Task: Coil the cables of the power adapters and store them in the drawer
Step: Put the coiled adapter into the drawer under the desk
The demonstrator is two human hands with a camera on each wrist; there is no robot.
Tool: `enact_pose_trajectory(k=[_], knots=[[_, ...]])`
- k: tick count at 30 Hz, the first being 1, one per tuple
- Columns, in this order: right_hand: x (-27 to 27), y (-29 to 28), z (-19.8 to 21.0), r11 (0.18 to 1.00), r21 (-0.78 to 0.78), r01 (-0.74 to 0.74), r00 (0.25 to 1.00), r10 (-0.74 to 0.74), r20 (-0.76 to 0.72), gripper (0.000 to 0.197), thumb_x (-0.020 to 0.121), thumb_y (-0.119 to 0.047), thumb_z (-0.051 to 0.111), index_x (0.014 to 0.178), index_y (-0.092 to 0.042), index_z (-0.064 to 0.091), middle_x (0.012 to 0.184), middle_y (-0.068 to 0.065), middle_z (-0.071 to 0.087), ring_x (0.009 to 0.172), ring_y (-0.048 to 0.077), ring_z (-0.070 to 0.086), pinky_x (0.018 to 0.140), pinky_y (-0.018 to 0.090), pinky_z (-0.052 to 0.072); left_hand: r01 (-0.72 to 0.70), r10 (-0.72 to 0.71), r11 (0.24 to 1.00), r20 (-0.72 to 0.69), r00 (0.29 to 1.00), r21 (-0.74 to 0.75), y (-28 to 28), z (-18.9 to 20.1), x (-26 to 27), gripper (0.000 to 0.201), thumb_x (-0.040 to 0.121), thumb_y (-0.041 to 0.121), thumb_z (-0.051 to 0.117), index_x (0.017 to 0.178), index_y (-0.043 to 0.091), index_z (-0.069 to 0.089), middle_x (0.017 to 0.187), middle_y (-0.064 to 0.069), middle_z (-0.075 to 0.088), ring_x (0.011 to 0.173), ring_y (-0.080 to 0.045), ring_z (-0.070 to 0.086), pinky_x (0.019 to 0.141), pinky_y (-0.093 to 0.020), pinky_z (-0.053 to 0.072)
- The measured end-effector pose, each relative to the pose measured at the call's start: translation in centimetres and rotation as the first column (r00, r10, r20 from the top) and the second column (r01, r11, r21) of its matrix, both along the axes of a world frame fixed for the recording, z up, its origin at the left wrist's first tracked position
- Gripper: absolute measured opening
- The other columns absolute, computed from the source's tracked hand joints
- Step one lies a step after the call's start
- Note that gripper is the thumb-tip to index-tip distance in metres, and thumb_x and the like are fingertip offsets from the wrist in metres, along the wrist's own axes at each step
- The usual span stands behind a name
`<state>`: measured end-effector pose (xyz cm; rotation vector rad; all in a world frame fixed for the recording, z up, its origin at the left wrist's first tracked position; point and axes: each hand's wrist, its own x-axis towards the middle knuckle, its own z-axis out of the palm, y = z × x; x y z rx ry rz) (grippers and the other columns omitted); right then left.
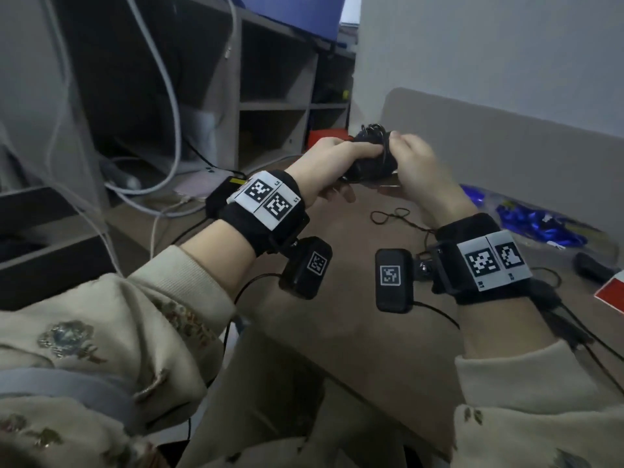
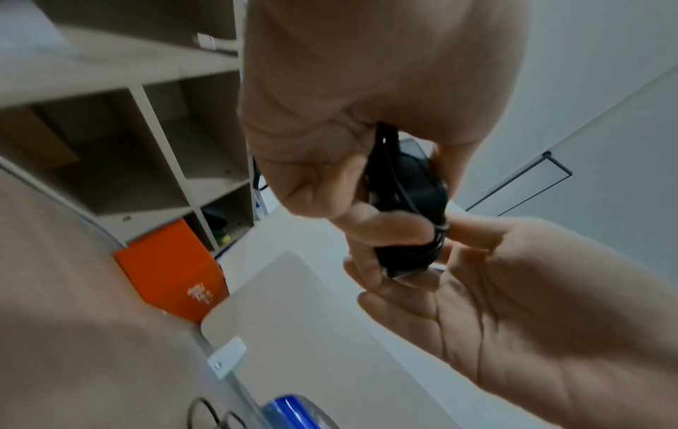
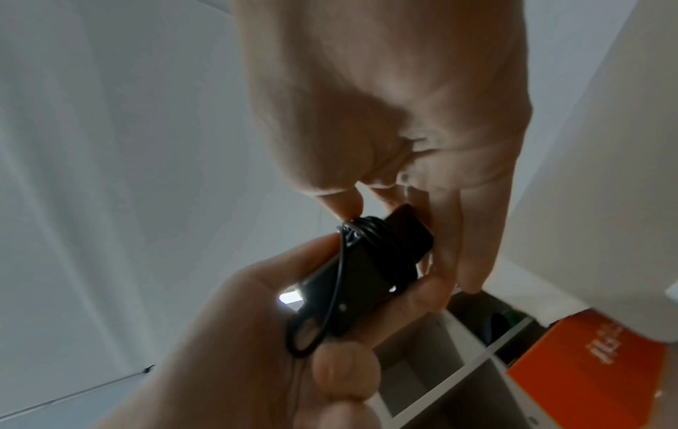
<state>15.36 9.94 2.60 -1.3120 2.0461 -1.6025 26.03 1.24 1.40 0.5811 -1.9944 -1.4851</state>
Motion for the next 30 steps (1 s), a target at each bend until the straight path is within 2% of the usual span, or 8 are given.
enact_pose_trajectory(k=[6,9,14,17,20,24,26,30], knots=[[6.5,-5.7,1.0,0.979,0.005,-0.204,0.977,0.204,-0.062,0.03,0.105,-0.034,0.035,0.1,-0.016,0.059,0.09,0.001,0.065,0.083,0.016,0.066,0.069,0.028,0.058,-0.197,0.197,0.98,-0.045,0.979,0.015,-2.5,-0.2,7.8,0.047,0.095,0.045,0.053,0.104,0.001,0.066,0.069,-0.013,0.072,0.038,-0.017,0.049,0.04,-0.021,0.025],[10.7,-9.0,1.4,0.95,0.011,-0.312,0.945,0.311,-0.105,0.031,0.105,-0.034,0.037,0.09,-0.02,0.059,0.084,-0.001,0.064,0.077,0.014,0.063,0.06,0.027,0.053,-0.326,0.326,0.945,-0.014,0.945,0.026,-3.8,-0.2,12.6,0.048,0.096,0.048,0.051,0.104,0.003,0.063,0.063,-0.012,0.067,0.036,-0.017,0.048,0.036,-0.016,0.025],[18.7,-14.2,0.7,0.859,0.053,-0.508,0.852,0.511,-0.117,0.03,0.101,-0.04,0.038,0.096,-0.02,0.06,0.101,0.004,0.068,0.1,0.02,0.066,0.092,0.045,0.054,-0.522,0.525,0.85,-0.029,0.851,0.068,-5.5,-0.7,21.1,0.041,0.097,0.047,0.05,0.082,0.011,0.061,0.052,-0.006,0.061,0.036,-0.015,0.049,0.037,-0.017,0.027],[23.9,-16.8,-0.5,0.786,0.079,-0.613,0.779,0.618,-0.107,0.028,0.104,-0.036,0.036,0.104,-0.017,0.057,0.1,0.004,0.065,0.097,0.02,0.064,0.086,0.041,0.056,-0.649,0.661,0.747,-0.055,0.749,0.142,-6.6,-1.6,26.1,0.037,0.092,0.048,0.058,0.082,0.013,0.062,0.058,-0.007,0.062,0.042,-0.019,0.055,0.051,-0.024,0.033],[28.9,-18.9,-1.8,0.725,0.09,-0.683,0.724,0.688,-0.049,0.026,0.105,-0.033,0.034,0.104,-0.016,0.054,0.09,0.001,0.059,0.083,0.018,0.061,0.062,0.024,0.055,-0.706,0.726,0.684,-0.07,0.684,0.184,-7.3,-2.6,30.4,0.027,0.096,0.035,0.056,0.077,0.016,0.061,0.055,-0.001,0.056,0.038,-0.016,0.053,0.043,-0.022,0.036],[33.7,-21.5,-4.1,0.645,0.083,-0.76,0.649,0.758,0.055,0.032,0.101,-0.039,0.039,0.117,-0.018,0.057,0.11,0.003,0.065,0.104,0.021,0.064,0.095,0.045,0.053,-0.753,0.789,0.6,-0.047,0.612,0.272,-8.0,-3.5,34.5,0.029,0.098,0.038,0.054,0.082,0.016,0.062,0.042,0.006,0.054,0.03,-0.01,0.048,0.033,-0.012,0.032],[35.3,-22.6,-5.2,0.611,0.067,-0.789,0.612,0.771,0.173,0.032,0.099,-0.038,0.044,0.121,-0.017,0.053,0.109,0.002,0.065,0.101,0.017,0.065,0.095,0.045,0.053,-0.786,0.821,0.55,-0.012,0.571,0.28,-8.7,-4.0,35.7,0.031,0.097,0.043,0.053,0.086,0.017,0.063,0.04,0.008,0.055,0.029,-0.007,0.046,0.032,-0.01,0.029],[36.8,-24.6,-7.0,0.537,0.058,-0.842,0.51,0.755,0.412,0.03,0.102,-0.032,0.048,0.123,-0.011,0.055,0.096,0.004,0.069,0.079,0.02,0.072,0.078,0.039,0.061,-0.812,0.873,0.478,-0.08,0.481,0.335,-10.8,-5.5,36.8,0.031,0.102,0.035,0.05,0.084,0.011,0.06,0.043,0.009,0.056,0.03,0.0,0.048,0.032,-0.009,0.03]])
